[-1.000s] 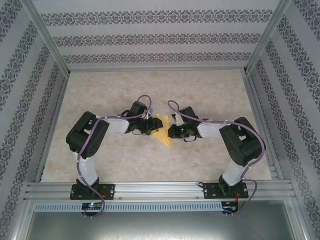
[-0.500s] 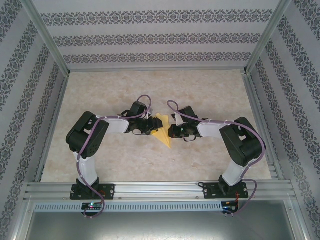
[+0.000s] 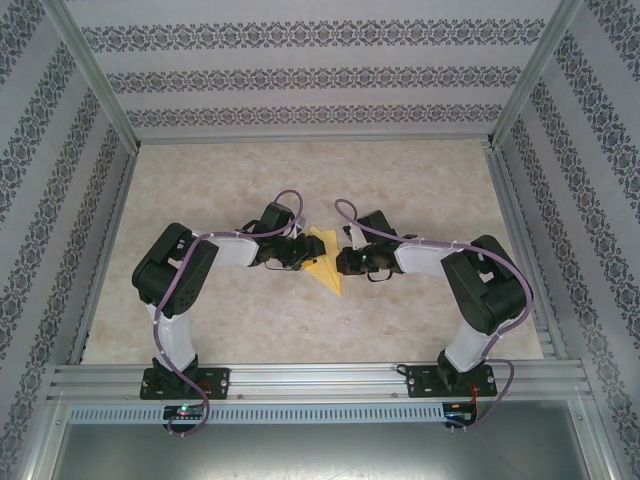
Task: Fold a paper plane with a square sheet of paper (fold left side to right side)
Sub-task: Fourth fold the wing at the center of the table.
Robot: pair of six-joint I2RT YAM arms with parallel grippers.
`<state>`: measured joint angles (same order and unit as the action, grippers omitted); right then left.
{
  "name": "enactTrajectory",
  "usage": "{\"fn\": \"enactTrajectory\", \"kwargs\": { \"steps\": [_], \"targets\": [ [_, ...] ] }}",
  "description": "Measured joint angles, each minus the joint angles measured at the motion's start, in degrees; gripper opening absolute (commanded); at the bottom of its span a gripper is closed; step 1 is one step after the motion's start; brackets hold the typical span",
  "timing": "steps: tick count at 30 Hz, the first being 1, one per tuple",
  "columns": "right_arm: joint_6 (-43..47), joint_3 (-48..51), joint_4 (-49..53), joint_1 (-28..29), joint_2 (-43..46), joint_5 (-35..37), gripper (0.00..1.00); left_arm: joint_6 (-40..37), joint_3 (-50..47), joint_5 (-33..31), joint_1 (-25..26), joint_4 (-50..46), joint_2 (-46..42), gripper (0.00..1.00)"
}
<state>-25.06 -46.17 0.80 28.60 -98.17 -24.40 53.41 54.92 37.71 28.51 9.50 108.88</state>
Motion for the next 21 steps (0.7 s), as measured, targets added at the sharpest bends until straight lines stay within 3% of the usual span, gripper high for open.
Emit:
{"fn": "enactTrajectory", "kwargs": {
  "steps": [21],
  "targets": [
    [1.11, -2.14, 1.77, 0.00, -2.43, 0.04, 0.05, -0.02, 0.00, 0.00, 0.02, 0.00, 0.00, 0.47]
  ]
}}
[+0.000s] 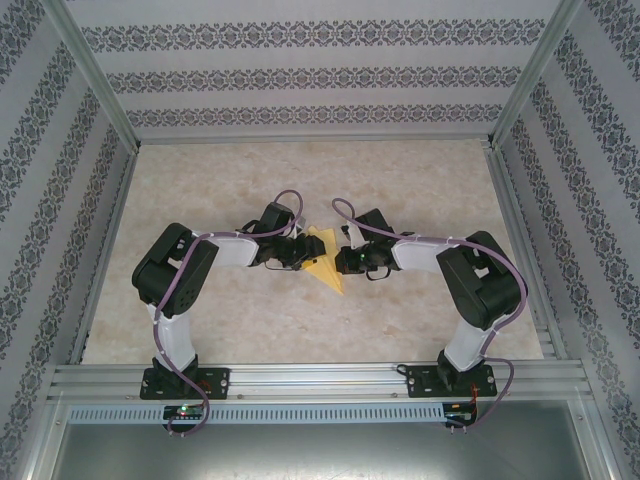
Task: Fold a paper plane with a square sheet of paper (fold left side to right side)
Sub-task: Fourth fold the wing at the center of the table.
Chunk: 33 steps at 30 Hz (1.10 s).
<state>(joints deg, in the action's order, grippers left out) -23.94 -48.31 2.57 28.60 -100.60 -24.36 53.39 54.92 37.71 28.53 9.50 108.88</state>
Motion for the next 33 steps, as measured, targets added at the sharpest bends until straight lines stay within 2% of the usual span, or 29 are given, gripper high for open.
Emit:
{"fn": "enactTrajectory", "kwargs": {
  "steps": [33],
  "targets": [
    [1.46, -2.27, 3.43, 0.04, 0.37, 1.03, 0.05, -0.66, 0.61, -0.66, 0.24, -1.33, -0.02, 0.48]
  ]
}}
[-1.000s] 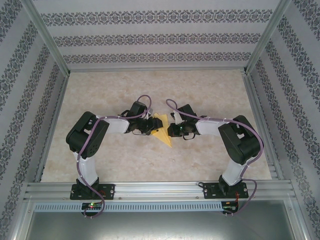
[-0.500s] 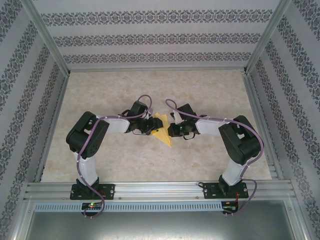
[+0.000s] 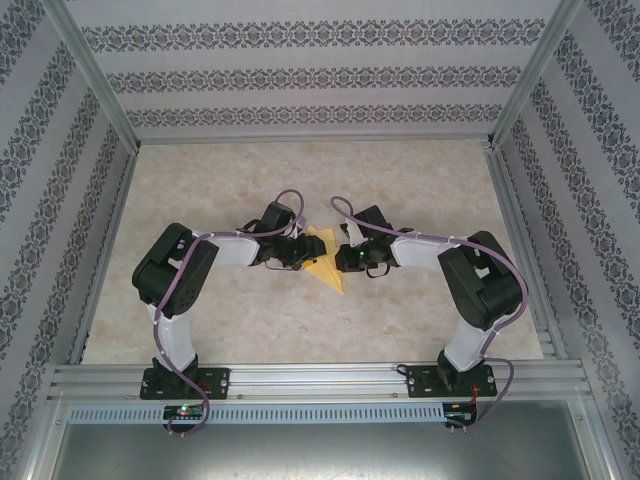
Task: Fold a paper plane with a square sheet of paper (fold left side to right side)
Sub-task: Fourth fold the wing at the center of the table.
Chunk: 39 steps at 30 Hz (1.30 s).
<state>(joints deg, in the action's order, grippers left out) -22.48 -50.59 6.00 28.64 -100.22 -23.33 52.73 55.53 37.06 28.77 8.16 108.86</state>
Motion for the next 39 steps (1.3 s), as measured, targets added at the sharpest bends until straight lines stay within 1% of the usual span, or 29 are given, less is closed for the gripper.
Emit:
{"fn": "enactTrajectory", "kwargs": {
  "steps": [13, 17, 21, 25, 26, 28, 30, 32, 39],
  "targets": [
    [0.39, -1.18, 0.22, 0.00, -2.01, 0.00, 0.05, 0.00, 0.02, 0.00, 0.00, 0.00, 0.00, 0.48],
    [0.42, -1.33, 0.44, 0.00, -2.10, -0.02, 0.05, -0.28, 0.35, -0.04, 0.00, -0.57, -0.04, 0.50],
    [0.44, -1.51, 0.70, 0.00, -2.21, 0.00, 0.05, -1.73, 0.76, -0.68, -0.04, -3.15, -0.81, 0.51],
    [0.66, -1.92, 1.36, 0.00, -2.32, 0.07, 0.05, -3.43, 0.76, -1.86, -0.98, -7.72, -3.65, 0.52],
    [0.74, -1.95, 1.46, 0.00, -2.32, 0.09, 0.05, -3.91, 0.79, -2.08, -1.33, -8.74, -4.76, 0.50],
    [1.07, -2.03, 1.57, 0.00, -2.32, 0.17, 0.05, -4.68, 1.53, -2.49, -1.92, -10.29, -6.43, 0.44],
    [1.31, -2.14, 1.77, 0.00, -2.36, 0.20, 0.05, -5.09, 3.02, -2.19, -2.27, -10.62, -6.69, 0.36],
    [1.44, -2.19, 1.92, 0.00, -2.36, 0.20, 0.05, -5.31, 4.31, -1.27, -2.27, -10.27, -6.27, 0.32],
    [1.49, -2.19, 1.95, 0.02, -2.38, 0.22, 0.05, -4.94, 9.07, 2.45, -1.84, -8.07, 0.68, 0.29]
  ]
}}
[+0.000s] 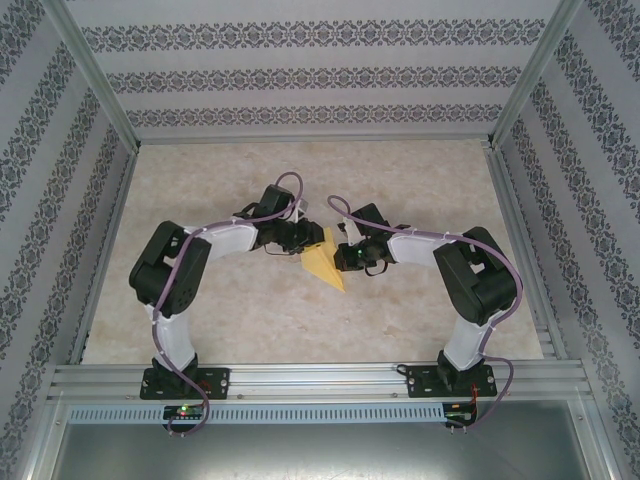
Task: Fold a paper plane with a square sheet of paper (fold left side to right side)
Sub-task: Fourth fold the wing at the center of the table.
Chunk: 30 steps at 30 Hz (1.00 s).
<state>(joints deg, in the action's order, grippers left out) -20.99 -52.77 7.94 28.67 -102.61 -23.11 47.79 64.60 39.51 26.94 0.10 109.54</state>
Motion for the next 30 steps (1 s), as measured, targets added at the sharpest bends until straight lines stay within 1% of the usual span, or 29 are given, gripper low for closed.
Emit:
{"fn": "enactTrajectory", "kwargs": {
  "steps": [7, 23, 26, 30],
  "targets": [
    [0.02, 0.00, 0.00, 0.09, 0.00, 0.00, 0.05, 0.20, 1.11, 0.81, 0.48, 0.81, 4.37, 0.29],
    [0.46, -0.79, 1.09, 0.09, -0.31, 0.26, 0.05, -1.11, 1.01, -1.60, 0.48, 0.28, 5.92, 0.28],
    [0.44, -0.87, 1.27, 0.09, -0.31, 0.26, 0.10, -1.14, 0.92, -1.68, 0.48, 0.28, 5.92, 0.28],
    [0.46, -1.09, 1.75, 0.09, -0.04, 0.17, 0.23, -1.31, 0.72, -1.84, 0.48, 0.37, 5.86, 0.28]
  ]
}}
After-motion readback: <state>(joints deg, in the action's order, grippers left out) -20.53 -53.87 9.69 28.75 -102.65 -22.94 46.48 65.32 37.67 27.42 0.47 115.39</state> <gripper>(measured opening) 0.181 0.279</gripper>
